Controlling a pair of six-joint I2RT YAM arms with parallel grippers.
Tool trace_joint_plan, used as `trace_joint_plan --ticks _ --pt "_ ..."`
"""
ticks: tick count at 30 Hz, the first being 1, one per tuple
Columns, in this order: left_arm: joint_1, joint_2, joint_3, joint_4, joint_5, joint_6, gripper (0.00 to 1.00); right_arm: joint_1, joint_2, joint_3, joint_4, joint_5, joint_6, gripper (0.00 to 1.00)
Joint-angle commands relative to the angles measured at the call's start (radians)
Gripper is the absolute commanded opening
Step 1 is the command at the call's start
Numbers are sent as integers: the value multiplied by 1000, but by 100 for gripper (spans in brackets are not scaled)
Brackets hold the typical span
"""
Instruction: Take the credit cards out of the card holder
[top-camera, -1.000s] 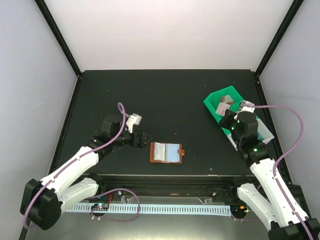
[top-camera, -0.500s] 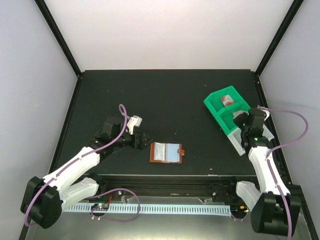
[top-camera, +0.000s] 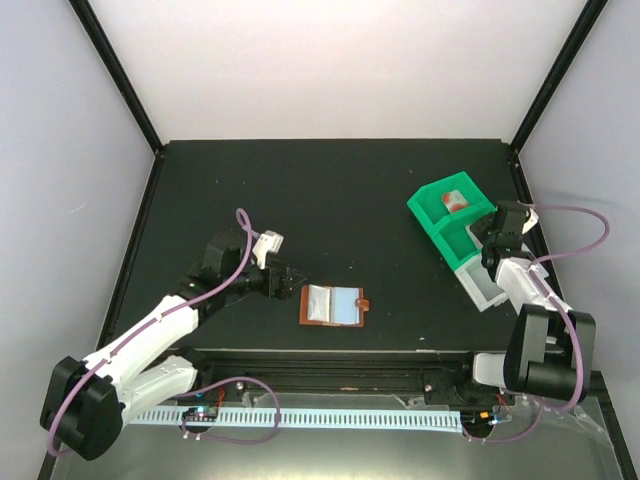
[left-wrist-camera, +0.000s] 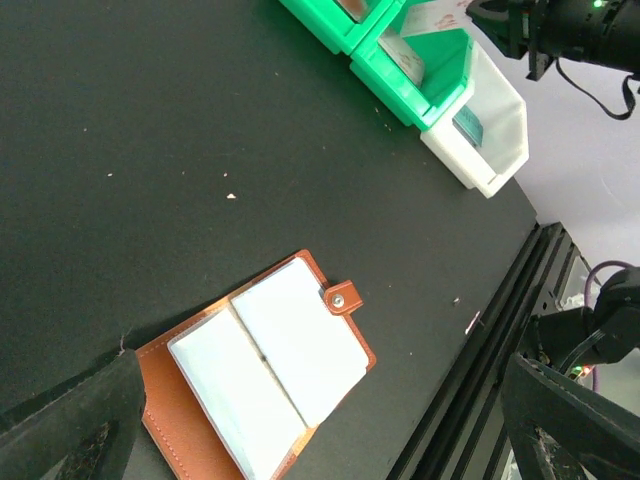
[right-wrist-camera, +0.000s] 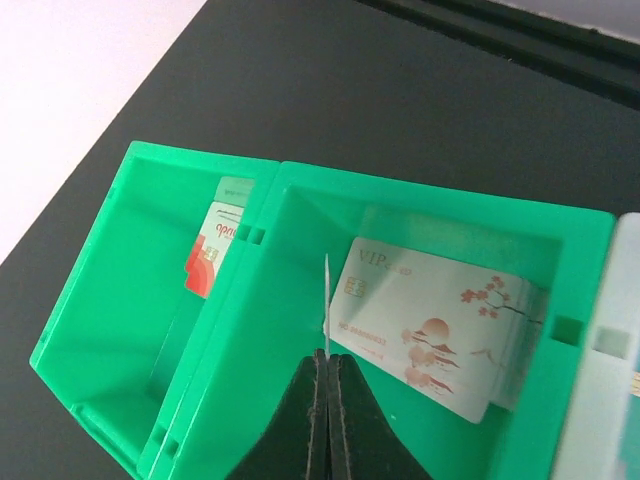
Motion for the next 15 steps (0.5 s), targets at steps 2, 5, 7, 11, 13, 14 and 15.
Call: trace_joint_plan --ticks 2,5,7,11,13,14,15 --pt "-8 -10 -3 19 -2 -4 99 -6 79 45 117 -16 12 1" --pt "-8 -10 -2 18 -6 -9 99 -5 120 72 109 -19 20 1" --pt "-8 -10 -2 18 -11 -11 99 -6 134 72 132 -19 16 1" --pt "-8 -10 1 10 -11 -7 99 -31 169 71 165 -22 16 1" --pt "-8 -10 2 6 -12 -7 99 -32 195 84 150 -23 20 1" --pt "-8 -10 2 4 -13 -8 99 -32 204 85 153 -24 21 1" --pt "-8 -11 4 1 -13 -8 99 -33 210 85 157 -21 22 1"
